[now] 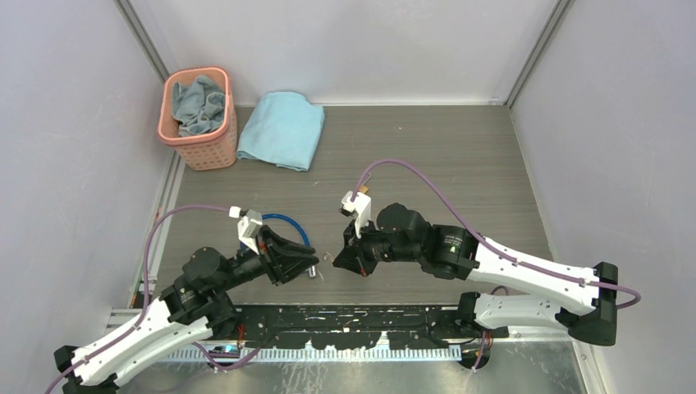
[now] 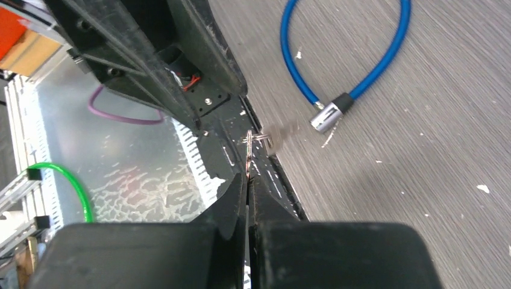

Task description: Unlock with the key

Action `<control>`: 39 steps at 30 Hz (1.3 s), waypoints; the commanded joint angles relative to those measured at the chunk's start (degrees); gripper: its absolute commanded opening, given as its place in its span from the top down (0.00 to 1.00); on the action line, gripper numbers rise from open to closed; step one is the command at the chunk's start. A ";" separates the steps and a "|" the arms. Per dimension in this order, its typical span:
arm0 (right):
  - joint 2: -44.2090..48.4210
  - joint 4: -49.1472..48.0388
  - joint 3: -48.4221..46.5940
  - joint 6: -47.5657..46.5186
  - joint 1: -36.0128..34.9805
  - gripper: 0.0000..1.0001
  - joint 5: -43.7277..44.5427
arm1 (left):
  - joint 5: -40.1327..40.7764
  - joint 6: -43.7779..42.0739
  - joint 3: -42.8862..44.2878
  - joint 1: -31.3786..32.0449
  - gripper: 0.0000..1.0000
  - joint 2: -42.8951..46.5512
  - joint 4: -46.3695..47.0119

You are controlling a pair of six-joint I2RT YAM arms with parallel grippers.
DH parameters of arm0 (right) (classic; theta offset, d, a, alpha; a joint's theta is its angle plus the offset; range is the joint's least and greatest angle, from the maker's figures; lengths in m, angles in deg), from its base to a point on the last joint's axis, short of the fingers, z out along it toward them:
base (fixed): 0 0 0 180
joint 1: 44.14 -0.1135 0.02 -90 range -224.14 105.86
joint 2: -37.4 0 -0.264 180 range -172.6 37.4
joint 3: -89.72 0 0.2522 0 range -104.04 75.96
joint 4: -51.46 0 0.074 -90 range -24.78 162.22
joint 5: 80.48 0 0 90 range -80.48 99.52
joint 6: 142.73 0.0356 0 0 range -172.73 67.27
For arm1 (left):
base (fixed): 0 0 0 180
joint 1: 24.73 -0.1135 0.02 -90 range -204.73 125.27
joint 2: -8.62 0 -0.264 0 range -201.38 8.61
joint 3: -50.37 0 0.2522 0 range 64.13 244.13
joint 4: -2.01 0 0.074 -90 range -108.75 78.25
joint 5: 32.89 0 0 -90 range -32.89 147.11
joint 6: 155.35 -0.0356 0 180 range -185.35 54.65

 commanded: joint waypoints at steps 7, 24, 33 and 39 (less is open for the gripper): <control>-1.17 5.46 -6.14 -2.67 0.27 0.99 1.86 | -5.39 -3.97 3.49 -0.13 0.48 -4.63 0.98; -0.53 15.85 -12.06 -9.39 0.21 0.99 -11.39 | -23.33 -1.24 6.25 -0.10 0.50 -13.05 10.66; -1.21 15.19 -11.91 -9.70 0.20 0.99 -12.20 | -22.86 -0.51 5.63 -0.07 0.57 -15.60 12.94; -1.42 14.77 -11.56 -9.80 0.20 0.99 -12.15 | -23.24 -0.46 5.64 -0.07 0.58 -16.94 14.08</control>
